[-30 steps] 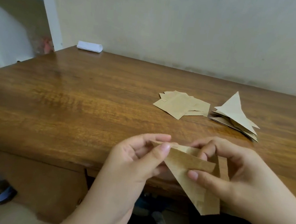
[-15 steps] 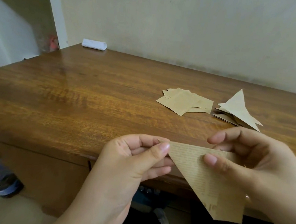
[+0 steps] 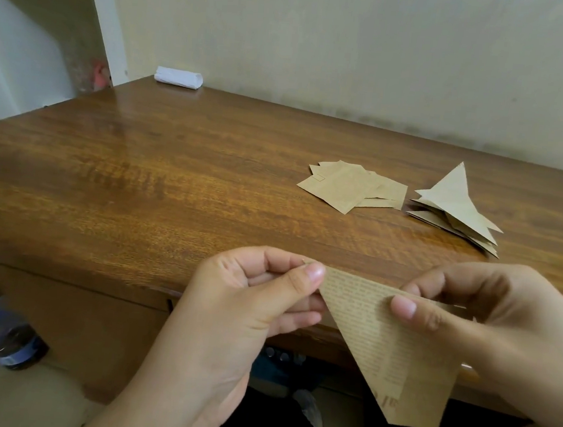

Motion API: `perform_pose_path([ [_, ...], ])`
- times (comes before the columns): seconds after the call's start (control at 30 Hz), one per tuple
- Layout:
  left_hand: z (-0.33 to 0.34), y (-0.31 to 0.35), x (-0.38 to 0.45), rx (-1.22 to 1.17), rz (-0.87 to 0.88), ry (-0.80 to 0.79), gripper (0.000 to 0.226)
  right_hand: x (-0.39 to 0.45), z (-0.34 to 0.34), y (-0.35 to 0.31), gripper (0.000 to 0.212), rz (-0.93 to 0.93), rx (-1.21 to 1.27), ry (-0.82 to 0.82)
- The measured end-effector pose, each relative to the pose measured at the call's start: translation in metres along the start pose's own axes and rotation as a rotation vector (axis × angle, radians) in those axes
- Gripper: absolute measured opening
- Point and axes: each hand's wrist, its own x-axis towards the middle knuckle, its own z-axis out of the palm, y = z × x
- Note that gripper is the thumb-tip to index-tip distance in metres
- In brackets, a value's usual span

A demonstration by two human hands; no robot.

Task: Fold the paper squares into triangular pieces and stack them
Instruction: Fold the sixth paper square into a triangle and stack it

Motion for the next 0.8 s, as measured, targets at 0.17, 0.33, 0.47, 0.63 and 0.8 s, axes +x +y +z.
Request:
perform_pose_path([
  [0.17, 0.0001, 0.0005, -0.0003, 0.0, 0.0, -0.008, 0.018, 0.0008, -0.0024, -0.0019, 0.047, -0.012, -0.007, -0.007],
  [0.33, 0.001, 0.0009, 0.0, -0.006, -0.003, -0.017, 0.012, 0.0013, -0.0039, -0.001, 0.048, -0.01, 0.003, -0.024],
  [0.47, 0.0017, 0.0012, 0.0003, -0.006, 0.006, -0.015, 0.008, 0.0022, -0.0042, -0.0003, 0.047, -0.006, 0.021, -0.034],
  [0.63, 0.001, 0.0004, -0.0007, 0.001, 0.02, -0.028, 0.01, 0.0021, -0.0041, 0.0022, 0.045, -0.025, 0.065, -0.032],
  [0.8, 0.0007, -0.0002, -0.0027, 0.004, 0.047, -0.058, 0.013, 0.0018, -0.003, 0.006, 0.048, -0.029, 0.084, -0.054],
])
